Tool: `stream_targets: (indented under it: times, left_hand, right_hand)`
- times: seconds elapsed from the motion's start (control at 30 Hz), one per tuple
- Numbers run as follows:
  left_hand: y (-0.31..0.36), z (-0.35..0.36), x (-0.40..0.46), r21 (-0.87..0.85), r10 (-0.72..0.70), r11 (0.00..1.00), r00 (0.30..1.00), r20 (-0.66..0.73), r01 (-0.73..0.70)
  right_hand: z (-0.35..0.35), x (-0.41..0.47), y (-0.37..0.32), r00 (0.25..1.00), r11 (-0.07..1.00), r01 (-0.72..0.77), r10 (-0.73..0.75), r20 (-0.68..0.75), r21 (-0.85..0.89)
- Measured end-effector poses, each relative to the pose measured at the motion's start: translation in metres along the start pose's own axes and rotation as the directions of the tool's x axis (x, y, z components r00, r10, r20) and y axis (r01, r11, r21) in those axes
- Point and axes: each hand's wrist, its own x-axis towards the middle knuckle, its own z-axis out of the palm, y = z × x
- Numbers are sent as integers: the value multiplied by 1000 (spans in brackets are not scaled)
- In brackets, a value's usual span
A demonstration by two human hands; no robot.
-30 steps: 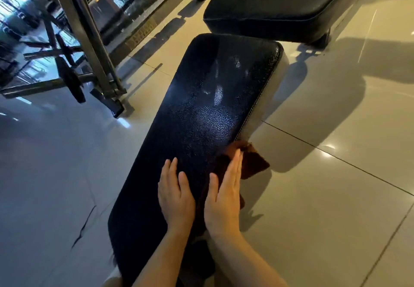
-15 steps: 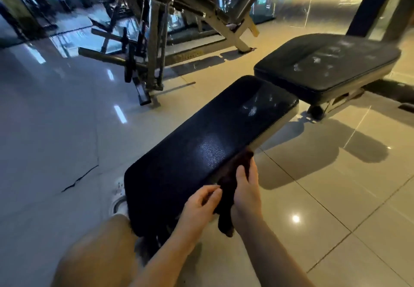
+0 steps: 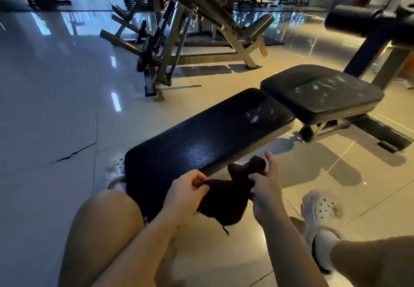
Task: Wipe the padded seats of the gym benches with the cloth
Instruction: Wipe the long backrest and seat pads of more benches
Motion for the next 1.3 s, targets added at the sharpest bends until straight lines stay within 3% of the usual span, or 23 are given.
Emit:
stream_targets:
  times: [0.13, 0.23, 0.4, 0.53, 0.7, 0.77, 0.87, 0.97, 1.07, 1.2, 1.3]
  left_hand:
    - [19, -10, 43, 417, 124, 905, 990, -72, -83]
    - [21, -7, 93, 538, 127, 843, 976, -178, -12]
    - [-21, 2, 132, 476, -89, 854, 959, -268, 212]
    - [-30, -12, 151, 428, -62, 875, 930, -362, 225]
    - [-22, -29, 188, 488, 128, 842, 792, -597, 232]
    - [-24, -23, 203, 531, 160, 801, 755, -635, 277]
    - [-30, 25, 203, 436, 24, 826, 750, -661, 358]
    - [-40, 88, 200, 305, -270, 832, 818, -507, 464]
    - [-53, 102, 214, 216, -395, 827, 810, -433, 519]
    - [-76, 83, 234, 263, -412, 802, 815, -408, 537]
    - [-109, 54, 248, 309, -423, 775, 816, -394, 551]
  right_hand:
    - [-29, 42, -2, 992, 931, 120, -99, 77, -344]
    - [-38, 91, 2, 979, 845, 205, -182, 94, -493]
    - [-21, 140, 7, 931, 534, 357, -273, 244, -766]
    - [1, 163, -7, 927, 380, 359, -254, 277, -852]
    - [32, 180, -28, 876, 192, 463, -243, 415, -865]
    - [47, 189, -30, 867, 29, 484, -149, 475, -875]
    - [58, 204, -22, 844, -218, 491, -124, 523, -844]
    - [51, 223, 3, 672, -335, 615, -252, 696, -714]
    - [31, 252, 28, 538, -384, 721, -214, 815, -576]
    - [18, 276, 40, 500, -360, 754, -227, 835, -549]
    - [17, 278, 46, 403, -376, 778, -316, 859, -503]
